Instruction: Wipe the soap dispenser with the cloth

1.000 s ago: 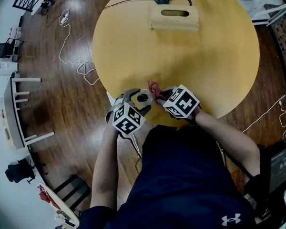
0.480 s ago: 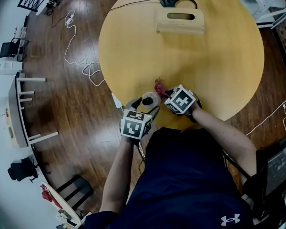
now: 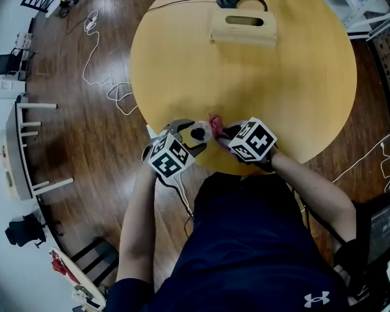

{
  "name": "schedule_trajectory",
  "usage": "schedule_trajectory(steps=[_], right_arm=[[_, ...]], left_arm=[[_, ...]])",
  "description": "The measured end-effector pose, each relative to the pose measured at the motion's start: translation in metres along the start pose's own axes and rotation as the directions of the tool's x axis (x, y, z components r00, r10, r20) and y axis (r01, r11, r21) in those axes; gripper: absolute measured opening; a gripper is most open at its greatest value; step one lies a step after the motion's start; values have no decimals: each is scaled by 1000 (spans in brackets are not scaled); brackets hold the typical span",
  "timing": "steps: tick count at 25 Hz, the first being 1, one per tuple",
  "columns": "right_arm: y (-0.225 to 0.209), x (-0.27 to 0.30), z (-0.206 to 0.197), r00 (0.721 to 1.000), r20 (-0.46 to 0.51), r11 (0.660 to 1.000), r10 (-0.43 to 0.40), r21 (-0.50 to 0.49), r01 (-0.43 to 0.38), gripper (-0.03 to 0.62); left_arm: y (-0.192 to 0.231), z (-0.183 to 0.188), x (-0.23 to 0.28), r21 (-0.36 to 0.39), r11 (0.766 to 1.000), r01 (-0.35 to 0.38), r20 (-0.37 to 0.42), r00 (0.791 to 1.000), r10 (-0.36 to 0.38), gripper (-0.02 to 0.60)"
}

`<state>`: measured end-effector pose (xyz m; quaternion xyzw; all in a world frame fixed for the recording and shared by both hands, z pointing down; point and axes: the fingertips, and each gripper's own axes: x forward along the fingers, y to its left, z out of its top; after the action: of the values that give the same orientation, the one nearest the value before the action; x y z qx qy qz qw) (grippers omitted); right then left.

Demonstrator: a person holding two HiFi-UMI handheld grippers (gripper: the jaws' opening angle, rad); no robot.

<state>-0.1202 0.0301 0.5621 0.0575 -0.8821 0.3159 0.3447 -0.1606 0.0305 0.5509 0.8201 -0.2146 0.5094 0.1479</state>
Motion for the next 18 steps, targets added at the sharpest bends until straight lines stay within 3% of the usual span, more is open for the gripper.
schedule_trajectory(steps=[1,3,5,6,7,8,11,13,15,17,18], right_arm=[[3,-3,4,1000,13,1000,8,0,-8,74],[5,-2,7,1000,22,1000,6,1,-6,74],[-2,5,3,1000,9,1000,-14,5,14,74],[-8,10,-1,1000,-5,1000,-28,8,28,74],[-15,17,-7,999,-27,999,-43,11,43,74],[-24,24,-15,997,-56,998,-58,15,59,74],[-40,39,-39,986,-142,994,-90,46,97,74],[-39,38,-39,985,-147,994,-90,40,97,74],[-29,27,-28,991,-108,997,-78,7,79,74],[-15,11,-14,997,-50,998,-55,-13,54,74],[-9,3,-8,999,-22,999,-42,-20,41,74]], left_arm=[[2,-1,-2,-22,1000,-17,-16,1000,17,322],[5,-3,-11,-181,980,-85,-16,996,84,351],[5,-1,-21,-409,902,-139,34,985,167,354],[4,1,-24,-485,861,-154,54,977,206,354],[3,3,-24,-519,837,-173,58,970,237,353],[2,4,-22,-517,832,-199,46,965,259,352],[0,2,-11,-455,851,-262,-18,958,285,318],[1,3,-5,-417,872,-257,-15,961,276,310],[0,2,-1,-327,919,-220,2,972,234,308],[-3,2,2,-171,973,-154,14,987,158,308],[-5,2,3,-85,989,-117,14,993,119,308]])
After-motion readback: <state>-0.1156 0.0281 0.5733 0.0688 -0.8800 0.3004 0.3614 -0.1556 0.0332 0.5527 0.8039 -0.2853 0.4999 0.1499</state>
